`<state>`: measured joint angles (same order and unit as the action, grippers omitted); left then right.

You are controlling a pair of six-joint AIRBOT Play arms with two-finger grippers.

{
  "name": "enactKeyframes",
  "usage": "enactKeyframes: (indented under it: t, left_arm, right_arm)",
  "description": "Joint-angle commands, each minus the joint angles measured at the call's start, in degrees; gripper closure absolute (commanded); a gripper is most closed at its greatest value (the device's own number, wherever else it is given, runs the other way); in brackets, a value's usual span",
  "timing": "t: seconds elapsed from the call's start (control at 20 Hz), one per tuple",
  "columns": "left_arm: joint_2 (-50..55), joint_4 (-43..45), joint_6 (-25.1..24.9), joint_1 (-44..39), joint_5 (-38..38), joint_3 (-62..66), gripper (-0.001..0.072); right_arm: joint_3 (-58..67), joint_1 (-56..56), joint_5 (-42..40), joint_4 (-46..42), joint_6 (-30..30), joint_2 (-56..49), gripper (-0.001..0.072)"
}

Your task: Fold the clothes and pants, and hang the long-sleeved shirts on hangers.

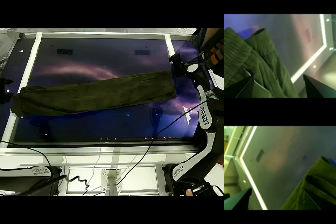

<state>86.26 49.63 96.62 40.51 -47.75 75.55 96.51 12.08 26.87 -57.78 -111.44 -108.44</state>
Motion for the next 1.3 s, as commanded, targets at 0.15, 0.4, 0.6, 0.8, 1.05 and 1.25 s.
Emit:
enactKeyframes:
  t: [0.15,0.4,0.6,0.8,1.05,1.25]
  left_arm:
    - [-9.51,27.1,-1.88,5.66,-24.46,-0.17,0.0085]
    - [-16.57,29.18,-6.08,10.27,-26.27,-13.66,0.0101]
    - [-17.33,4.0,-15.1,14.36,-10.86,-26.53,0.0045]
    - [-16.87,-7.67,-17.79,14.08,6.01,-34.64,0.0015]
    - [-9.57,-28.89,-35.06,13.16,8.17,-34.97,0.0015]
    - [-3.13,-36.85,-42.73,12.37,8.46,-34.84,0.0011]
  right_arm:
    - [9.07,1.6,23.63,-1.29,12.76,0.13,-0.0002]
    - [14.29,1.79,41.16,-3.91,13.88,0.13,-0.0001]
    - [14.56,1.81,48.63,-3.93,14.12,0.35,0.0009]
    - [14.58,1.79,50.62,-3.23,14.08,0.7,0.0009]
    - [14.58,1.79,50.29,1.09,14.08,0.72,0.0014]
    - [14.58,1.79,50.21,5.14,14.08,0.72,0.0014]
